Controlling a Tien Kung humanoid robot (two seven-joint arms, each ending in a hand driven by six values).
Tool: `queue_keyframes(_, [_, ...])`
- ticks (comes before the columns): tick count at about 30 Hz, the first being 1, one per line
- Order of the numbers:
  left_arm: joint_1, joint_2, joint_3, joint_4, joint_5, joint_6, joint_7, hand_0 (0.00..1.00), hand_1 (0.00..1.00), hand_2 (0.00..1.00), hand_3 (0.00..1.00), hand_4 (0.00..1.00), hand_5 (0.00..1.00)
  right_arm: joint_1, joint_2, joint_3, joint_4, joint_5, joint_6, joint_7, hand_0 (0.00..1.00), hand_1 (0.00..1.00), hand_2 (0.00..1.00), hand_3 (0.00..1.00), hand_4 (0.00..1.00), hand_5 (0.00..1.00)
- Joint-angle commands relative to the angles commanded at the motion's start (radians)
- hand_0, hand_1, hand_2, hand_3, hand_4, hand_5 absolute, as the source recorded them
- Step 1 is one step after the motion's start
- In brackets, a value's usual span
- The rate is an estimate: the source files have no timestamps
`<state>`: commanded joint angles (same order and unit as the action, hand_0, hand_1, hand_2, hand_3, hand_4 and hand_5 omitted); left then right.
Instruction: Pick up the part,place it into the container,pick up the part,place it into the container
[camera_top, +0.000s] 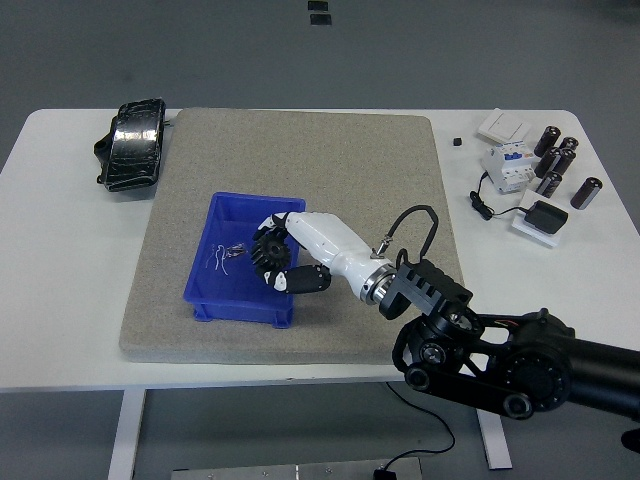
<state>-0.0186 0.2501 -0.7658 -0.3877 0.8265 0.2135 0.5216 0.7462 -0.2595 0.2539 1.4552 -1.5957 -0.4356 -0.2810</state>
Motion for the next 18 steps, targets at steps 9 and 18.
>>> queue_keyframes(9, [-0.002, 0.001, -0.004, 0.001, 0.003, 0.001, -0.001, 0.706, 0.661, 0.657, 0.724, 0.781, 0.604, 0.011, 0.007, -0.001, -0.005, 0.048, -0.075, 0.010, 0.630, 0.686, 0.656, 0.696, 0.525, 0.310])
queue_keyframes(18, [-0.002, 0.001, -0.006, 0.002, 0.005, 0.003, -0.003, 0.703, 0.661, 0.655, 0.725, 0.780, 0.604, 0.026, 0.011, -0.010, -0.006, 0.078, -0.057, 0.021, 0.632, 0.690, 0.669, 0.701, 0.534, 0.311])
